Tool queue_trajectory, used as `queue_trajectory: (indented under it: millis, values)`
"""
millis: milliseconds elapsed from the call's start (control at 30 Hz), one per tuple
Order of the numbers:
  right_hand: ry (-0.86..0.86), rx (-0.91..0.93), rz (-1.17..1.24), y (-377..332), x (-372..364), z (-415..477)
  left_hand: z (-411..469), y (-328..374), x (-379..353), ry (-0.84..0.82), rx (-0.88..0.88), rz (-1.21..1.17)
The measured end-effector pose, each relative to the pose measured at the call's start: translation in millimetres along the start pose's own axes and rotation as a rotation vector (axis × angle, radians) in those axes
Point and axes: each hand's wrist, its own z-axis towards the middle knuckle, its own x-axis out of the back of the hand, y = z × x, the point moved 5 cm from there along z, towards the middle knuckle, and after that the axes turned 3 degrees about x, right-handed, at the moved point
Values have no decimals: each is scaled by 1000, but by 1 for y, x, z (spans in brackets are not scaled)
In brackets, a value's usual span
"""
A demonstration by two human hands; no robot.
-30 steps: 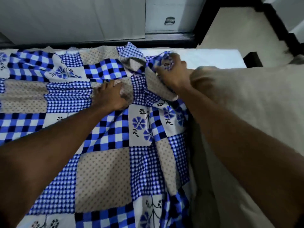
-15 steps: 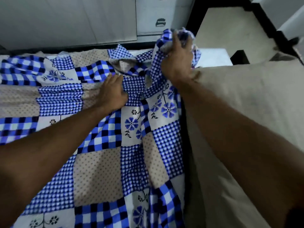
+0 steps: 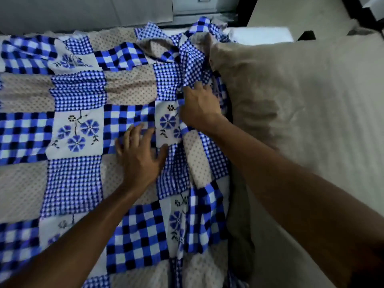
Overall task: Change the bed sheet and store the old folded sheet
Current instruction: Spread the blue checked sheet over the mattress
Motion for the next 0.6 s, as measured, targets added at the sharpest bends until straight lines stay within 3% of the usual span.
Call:
queue_trajectory:
  millis: [67, 267, 433, 533, 600]
  values:
    - [-77, 101, 35, -23, -15, -42, -41, -4, 5, 17, 20, -50]
    - [-220, 130, 41, -51, -70, -211, -181, 7, 9, -14, -30, -65]
    - [-530, 129, -186, -30, -103, -325, -282, -1, -8, -313, 40, 1]
    - [-492, 86, -196, -5, -95, -344, -300, -8, -17, -405, 63, 72]
    - [-393, 198, -156, -5, -89, -351, -301, -5, -20, -391, 83, 79]
